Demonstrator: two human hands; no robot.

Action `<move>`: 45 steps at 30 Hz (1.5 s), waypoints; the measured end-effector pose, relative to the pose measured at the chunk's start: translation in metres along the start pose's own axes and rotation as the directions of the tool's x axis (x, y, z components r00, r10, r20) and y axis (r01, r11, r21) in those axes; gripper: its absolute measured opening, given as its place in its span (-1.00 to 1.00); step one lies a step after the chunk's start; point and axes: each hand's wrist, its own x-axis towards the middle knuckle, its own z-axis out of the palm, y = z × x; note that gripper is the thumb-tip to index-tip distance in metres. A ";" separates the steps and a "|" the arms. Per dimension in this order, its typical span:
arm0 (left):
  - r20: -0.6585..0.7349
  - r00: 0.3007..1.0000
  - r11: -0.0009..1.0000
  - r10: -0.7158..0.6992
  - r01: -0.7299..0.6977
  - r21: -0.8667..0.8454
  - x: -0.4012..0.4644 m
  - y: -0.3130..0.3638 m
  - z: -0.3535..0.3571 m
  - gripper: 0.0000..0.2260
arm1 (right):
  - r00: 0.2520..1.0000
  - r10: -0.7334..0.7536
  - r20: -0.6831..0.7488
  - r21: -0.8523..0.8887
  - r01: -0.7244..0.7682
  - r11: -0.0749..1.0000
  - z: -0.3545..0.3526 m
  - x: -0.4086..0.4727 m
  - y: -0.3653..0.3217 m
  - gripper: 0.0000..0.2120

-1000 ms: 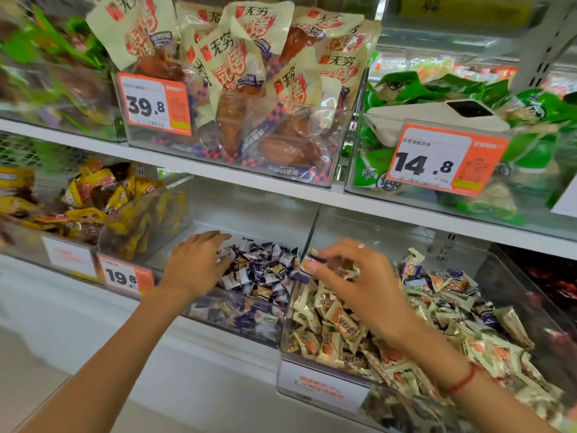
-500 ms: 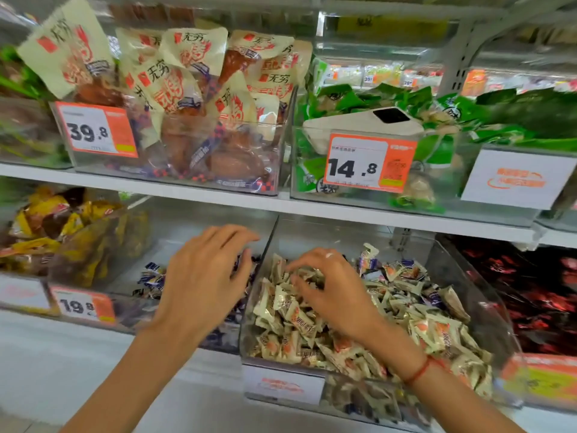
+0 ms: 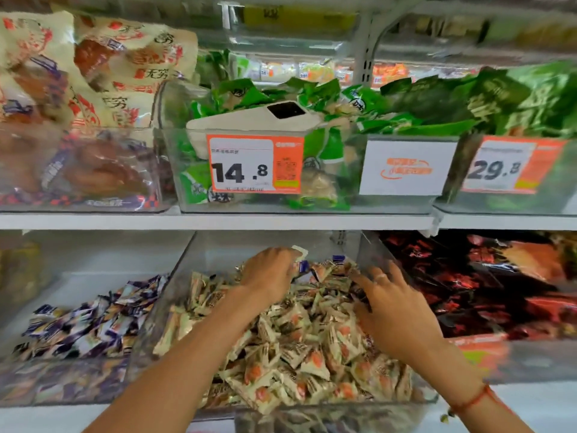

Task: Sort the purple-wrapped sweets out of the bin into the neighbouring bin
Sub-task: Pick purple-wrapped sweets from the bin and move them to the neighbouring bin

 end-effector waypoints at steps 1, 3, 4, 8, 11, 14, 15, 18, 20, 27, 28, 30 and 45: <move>0.062 0.998 0.995 0.026 -0.032 0.092 0.007 0.002 0.006 -0.62 | 1.000 -0.009 0.001 0.016 0.009 1.000 -0.002 0.000 0.000 -0.47; 0.128 0.990 0.969 0.066 -0.094 0.226 0.016 0.008 0.012 -0.70 | 0.999 -0.015 0.032 0.028 0.014 1.000 -0.003 0.000 0.001 -0.47; 0.118 0.990 0.961 0.073 -0.101 0.258 0.018 0.011 0.014 -0.76 | 0.999 -0.016 0.046 0.030 0.015 0.999 -0.004 0.000 0.002 -0.47; -0.011 1.000 0.994 0.012 -0.011 0.109 0.012 0.013 0.017 -0.76 | 1.000 -0.019 0.012 0.057 0.018 0.998 0.002 -0.001 0.004 -0.48; -0.129 0.981 0.934 -0.147 0.095 -0.346 -0.009 0.014 0.008 -0.84 | 0.988 0.004 -0.152 0.065 0.006 0.998 0.006 0.000 -0.001 -0.63; -0.034 0.988 0.703 -0.153 0.084 -0.706 -0.041 0.028 -0.006 -0.87 | 0.931 0.026 -0.363 0.118 0.019 0.993 0.010 0.002 -0.006 -0.57; 0.009 0.992 0.636 -0.127 0.088 -0.766 -0.050 0.034 -0.010 -0.85 | 0.924 0.031 -0.382 0.155 0.031 0.987 0.010 0.002 -0.007 -0.53; 0.032 0.994 0.521 -0.106 0.083 -0.849 -0.064 0.045 -0.016 -0.84 | 0.906 0.021 -0.422 0.309 0.123 0.943 0.005 0.002 -0.005 -0.55; 0.003 0.991 0.457 -0.130 0.063 -0.887 -0.065 0.050 -0.019 -0.86 | 0.897 0.006 -0.443 0.462 0.222 0.859 0.003 0.001 -0.002 -0.62; 0.062 0.998 0.554 -0.013 0.059 -0.831 -0.041 0.045 -0.018 -0.83 | 0.932 0.113 -0.345 0.796 0.226 0.562 0.001 -0.002 0.006 -0.88; 0.035 0.999 0.664 -0.025 0.042 -0.747 -0.030 0.036 -0.013 -0.84 | 0.934 0.118 -0.338 0.793 0.214 0.571 0.001 -0.002 0.006 -0.91; 0.024 0.997 0.862 -0.078 0.080 -0.501 -0.007 0.021 -0.001 -0.82 | 0.938 0.101 -0.332 0.749 0.197 0.632 0.003 -0.002 0.005 -0.91; -0.140 0.977 0.780 -0.162 0.039 -0.625 -0.028 0.023 -0.003 -0.86 | 0.947 0.021 -0.319 0.502 0.150 0.851 0.002 -0.002 -0.004 -0.80</move>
